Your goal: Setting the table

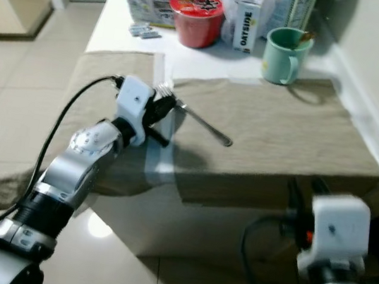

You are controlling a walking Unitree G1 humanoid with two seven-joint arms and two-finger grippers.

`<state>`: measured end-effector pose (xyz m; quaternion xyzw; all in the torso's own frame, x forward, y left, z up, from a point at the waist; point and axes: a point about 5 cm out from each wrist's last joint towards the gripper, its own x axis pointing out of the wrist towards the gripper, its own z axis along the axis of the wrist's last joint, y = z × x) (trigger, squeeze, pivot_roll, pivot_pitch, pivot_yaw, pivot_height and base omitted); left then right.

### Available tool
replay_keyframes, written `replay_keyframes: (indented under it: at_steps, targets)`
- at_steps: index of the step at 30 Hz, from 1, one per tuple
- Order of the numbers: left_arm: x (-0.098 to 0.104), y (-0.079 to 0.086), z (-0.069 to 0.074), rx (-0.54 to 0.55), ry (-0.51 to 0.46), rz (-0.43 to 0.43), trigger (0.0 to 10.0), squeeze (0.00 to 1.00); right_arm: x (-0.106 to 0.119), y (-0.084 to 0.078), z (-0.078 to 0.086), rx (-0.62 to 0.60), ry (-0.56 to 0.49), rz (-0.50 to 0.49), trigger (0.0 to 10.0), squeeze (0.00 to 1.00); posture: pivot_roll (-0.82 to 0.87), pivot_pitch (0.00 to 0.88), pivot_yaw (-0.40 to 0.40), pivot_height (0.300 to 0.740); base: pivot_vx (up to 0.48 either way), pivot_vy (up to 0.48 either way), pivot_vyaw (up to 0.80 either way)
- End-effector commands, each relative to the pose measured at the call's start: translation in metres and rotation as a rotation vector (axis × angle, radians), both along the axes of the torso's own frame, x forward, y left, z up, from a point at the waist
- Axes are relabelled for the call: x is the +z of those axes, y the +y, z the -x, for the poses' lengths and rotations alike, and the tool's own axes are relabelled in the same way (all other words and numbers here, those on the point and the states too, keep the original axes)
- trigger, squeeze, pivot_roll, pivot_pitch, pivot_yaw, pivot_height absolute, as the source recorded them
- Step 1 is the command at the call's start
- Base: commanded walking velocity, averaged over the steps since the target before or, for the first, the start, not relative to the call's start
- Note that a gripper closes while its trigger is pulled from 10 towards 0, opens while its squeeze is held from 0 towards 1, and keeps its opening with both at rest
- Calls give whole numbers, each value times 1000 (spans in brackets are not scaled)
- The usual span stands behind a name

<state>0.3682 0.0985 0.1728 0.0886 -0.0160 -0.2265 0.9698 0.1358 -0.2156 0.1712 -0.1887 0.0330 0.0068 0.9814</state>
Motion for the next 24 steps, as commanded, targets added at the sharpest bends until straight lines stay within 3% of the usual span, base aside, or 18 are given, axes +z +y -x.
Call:
replay_keyframes:
  at_steps: [1, 3, 6, 10, 17, 20, 24]
  targets:
    - [-41, 24, -1, 107, 165, -71, 10000, 0, 4, -1, 11, 12, -46, 76, 10000, 0, -423, 168, 106, 740, 0, 0, 0]
    - [-31, 27, -10, 120, 136, -90, 10000, 0, -2, -6, 25, -2, -31, 134, 10000, 0, -433, 168, 110, 740, 0, 0, 0]
    - [-27, 27, -14, 128, 129, -96, 10000, 0, -6, -11, 30, -19, -8, 147, 10000, 0, -436, 167, 113, 740, 0, 0, 0]
    - [-24, 25, -20, 138, 125, -109, 10000, 0, -13, -21, 26, -85, 22, 127, 10000, 0, -429, 162, 115, 740, 0, 0, 0]
    - [-34, 19, -19, 116, 151, -112, 10000, 0, -16, -17, 21, -63, 0, 111, 10000, 0, -423, 164, 116, 740, 0, 0, 0]
    - [-43, 10, -13, 56, 160, -110, 10000, 0, -15, -19, 38, -67, -13, 113, 10000, 0, -413, 170, 118, 740, 0, 0, 0]
    - [-49, 2, -7, 2, 166, -105, 10000, 0, -14, -18, 40, -64, -20, 113, 10000, 0, -404, 172, 124, 740, 0, 0, 0]
